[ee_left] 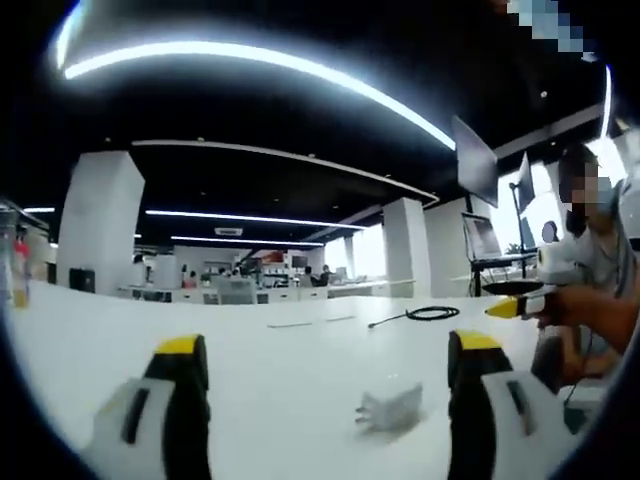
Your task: Plug the desk Type‑C cable into the charger adapter.
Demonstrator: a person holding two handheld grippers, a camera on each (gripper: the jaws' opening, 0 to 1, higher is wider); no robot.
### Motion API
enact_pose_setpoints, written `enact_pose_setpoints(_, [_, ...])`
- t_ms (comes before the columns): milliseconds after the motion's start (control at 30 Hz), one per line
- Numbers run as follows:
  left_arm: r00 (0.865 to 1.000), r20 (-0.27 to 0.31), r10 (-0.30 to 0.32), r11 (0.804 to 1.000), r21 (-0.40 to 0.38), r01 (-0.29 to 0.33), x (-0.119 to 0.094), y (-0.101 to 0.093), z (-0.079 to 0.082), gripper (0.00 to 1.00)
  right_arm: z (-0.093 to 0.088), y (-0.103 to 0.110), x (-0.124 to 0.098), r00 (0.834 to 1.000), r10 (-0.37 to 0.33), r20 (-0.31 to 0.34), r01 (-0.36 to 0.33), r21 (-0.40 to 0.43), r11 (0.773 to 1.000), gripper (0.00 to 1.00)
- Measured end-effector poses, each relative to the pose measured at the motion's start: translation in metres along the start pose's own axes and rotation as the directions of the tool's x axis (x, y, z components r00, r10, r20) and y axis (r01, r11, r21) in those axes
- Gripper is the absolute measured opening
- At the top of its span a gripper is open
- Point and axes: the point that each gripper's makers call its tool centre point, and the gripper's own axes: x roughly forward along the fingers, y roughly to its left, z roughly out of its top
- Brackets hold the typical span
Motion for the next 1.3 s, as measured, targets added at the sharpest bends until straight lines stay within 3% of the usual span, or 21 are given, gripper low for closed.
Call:
enact_pose_setpoints(133, [0.999,-0.036,-0.001,1.000,-0.021,0.000,0.000,-0.001,-0.007,1.00,-0.003,-0.017,0.009,0.999,0.006,-0.031,-0.007,-0.036,0.999,0.96])
enact_pose_setpoints(300, [1.000,-0.028,-0.001,1.000,-0.024,0.000,-0.001,-0.003,-0.005,1.00,-0.007,-0.035,0.022,0.997,0.021,-0.072,-0.028,-0.101,0.994,0.91])
enact_pose_setpoints(467, [0.999,-0.033,0.001,0.999,-0.038,-0.002,-0.002,-0.001,-0.003,1.00,-0.016,-0.055,0.035,0.990,0.040,-0.135,-0.055,-0.107,0.993,0.86])
enact_pose_setpoints(567, [0.999,-0.041,0.003,1.000,-0.029,-0.004,-0.002,0.000,-0.004,1.00,-0.024,-0.074,0.044,0.978,0.029,-0.205,-0.062,-0.156,0.986,0.83])
enact_pose_setpoints(700, [0.999,-0.044,0.000,1.000,-0.030,-0.001,-0.002,0.001,-0.006,1.00,-0.024,-0.088,0.057,0.974,0.066,-0.215,-0.090,-0.102,0.991,0.67])
enact_pose_setpoints(767, [1.000,-0.022,0.008,1.000,-0.027,-0.008,-0.003,0.002,-0.001,1.00,-0.023,-0.096,0.064,0.973,0.070,-0.219,-0.092,-0.092,0.991,0.64])
enact_pose_setpoints(933, [0.999,-0.030,0.012,1.000,-0.012,-0.012,-0.004,0.004,0.001,1.00,-0.026,-0.117,0.078,0.969,0.057,-0.242,-0.082,-0.093,0.992,0.62])
enact_pose_setpoints(1300, [0.999,-0.033,0.009,1.000,-0.004,-0.009,-0.006,0.004,0.001,1.00,-0.047,-0.154,0.101,0.930,0.038,-0.365,-0.098,-0.148,0.984,0.62])
